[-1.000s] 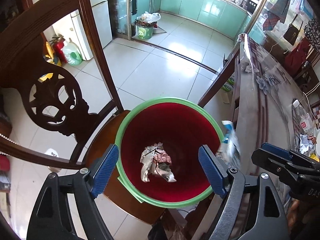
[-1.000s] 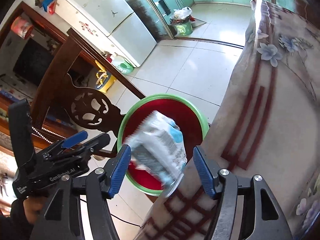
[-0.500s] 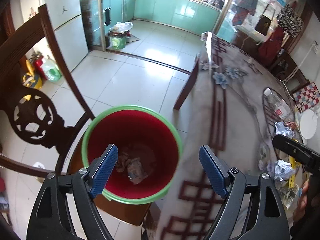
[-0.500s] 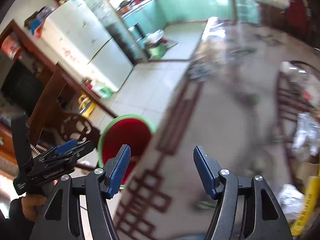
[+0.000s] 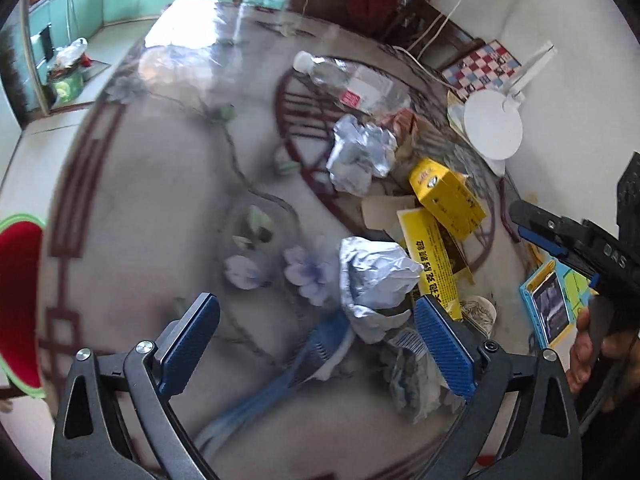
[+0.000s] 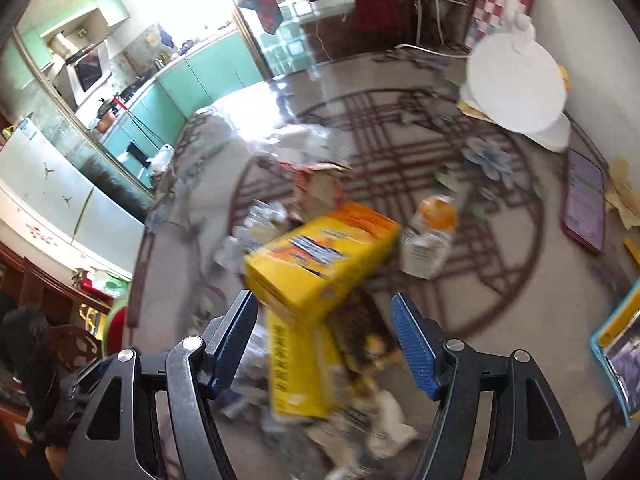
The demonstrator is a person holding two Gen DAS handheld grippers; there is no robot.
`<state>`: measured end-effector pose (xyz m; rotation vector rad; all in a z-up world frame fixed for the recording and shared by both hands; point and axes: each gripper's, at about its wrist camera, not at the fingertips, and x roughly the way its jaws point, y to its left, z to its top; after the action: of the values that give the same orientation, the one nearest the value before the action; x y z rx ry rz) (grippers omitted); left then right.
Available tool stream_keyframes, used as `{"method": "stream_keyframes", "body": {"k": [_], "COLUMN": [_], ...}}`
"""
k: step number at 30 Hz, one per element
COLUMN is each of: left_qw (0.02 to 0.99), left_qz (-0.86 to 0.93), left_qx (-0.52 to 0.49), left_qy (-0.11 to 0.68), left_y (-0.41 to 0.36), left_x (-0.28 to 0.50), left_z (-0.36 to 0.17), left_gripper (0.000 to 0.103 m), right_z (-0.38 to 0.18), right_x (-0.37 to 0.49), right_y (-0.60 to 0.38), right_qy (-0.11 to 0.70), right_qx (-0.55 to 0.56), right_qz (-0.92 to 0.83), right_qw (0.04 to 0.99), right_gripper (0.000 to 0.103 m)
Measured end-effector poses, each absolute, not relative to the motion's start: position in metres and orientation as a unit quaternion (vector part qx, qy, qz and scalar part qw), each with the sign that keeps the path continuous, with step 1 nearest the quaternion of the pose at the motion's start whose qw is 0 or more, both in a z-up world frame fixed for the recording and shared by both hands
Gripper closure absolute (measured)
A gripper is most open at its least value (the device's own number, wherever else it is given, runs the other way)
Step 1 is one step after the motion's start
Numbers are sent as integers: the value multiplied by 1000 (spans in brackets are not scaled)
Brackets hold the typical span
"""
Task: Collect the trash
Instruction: 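Grasp silver foil with left tool while right tool grasps brown cigarette box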
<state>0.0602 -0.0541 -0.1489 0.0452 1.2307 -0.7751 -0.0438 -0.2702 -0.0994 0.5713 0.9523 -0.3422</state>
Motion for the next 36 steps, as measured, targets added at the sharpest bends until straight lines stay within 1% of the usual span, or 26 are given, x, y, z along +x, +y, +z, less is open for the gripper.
{"method": "stream_keyframes", "body": {"k": [2, 3, 4, 5, 6, 7, 9, 10, 12, 19, 21, 24, 25, 28, 29, 32, 36], "left_qw": [736, 731, 727, 722, 711, 702, 714, 726, 743, 800, 807, 813, 812, 810, 810, 809, 812], "left_qz": [-346, -339, -332, -325, -331, -335, -324, -315, -304, -262, -255, -247, -245, -242, -242, -241, -235], "left_qx": [25, 22, 15, 4, -18, -38, -21, -4, -7, -16, -19, -17, -16, -11, -10, -6, -4], "left_qy": [581, 592, 601, 611, 620, 627, 620, 611, 597, 540, 533, 528, 529, 533, 535, 535, 534], "left_y": [-76, -85, -89, -92, -93, -93, -96, -96, -89, -55, -46, -47, -49, -52, -48, -47, -43], "left_x": [56, 56, 55, 56, 56, 55, 52, 50, 50, 54, 55, 56, 56, 55, 53, 50, 48], "left_z": [-162, -170, -174, -180, -183, -185, -180, -176, -166, -123, -116, -113, -115, -117, -116, -114, -112], "left_gripper": [5, 9, 17, 38, 54, 66, 72, 73, 74, 73, 72, 71, 71, 70, 70, 70, 70], "right_z": [-109, -113, -117, -123, -128, -135, -143, -147, -157, -209, -210, -213, -214, -214, -213, -213, -194], "right_x": [-61, -67, -73, -78, -81, -83, -82, -80, -73, -47, -45, -38, -37, -35, -36, -40, -48], "right_y": [-276, -279, -283, -284, -283, -278, -279, -279, -285, -301, -298, -289, -286, -276, -275, -280, -291], "right_qy": [461, 467, 472, 476, 481, 485, 490, 492, 496, 547, 548, 556, 555, 552, 551, 536, 504], "right_qx": [272, 276, 279, 280, 279, 274, 265, 264, 273, 302, 289, 254, 243, 209, 213, 245, 276], "right_qz": [-161, -157, -151, -147, -139, -131, -116, -112, -104, -72, -64, -63, -64, -66, -64, -61, -65], "right_qw": [829, 825, 822, 820, 819, 820, 822, 822, 818, 777, 782, 789, 793, 804, 804, 806, 816], "right_gripper": [34, 34, 34, 34, 34, 34, 34, 34, 34, 33, 31, 32, 34, 61, 64, 68, 68]}}
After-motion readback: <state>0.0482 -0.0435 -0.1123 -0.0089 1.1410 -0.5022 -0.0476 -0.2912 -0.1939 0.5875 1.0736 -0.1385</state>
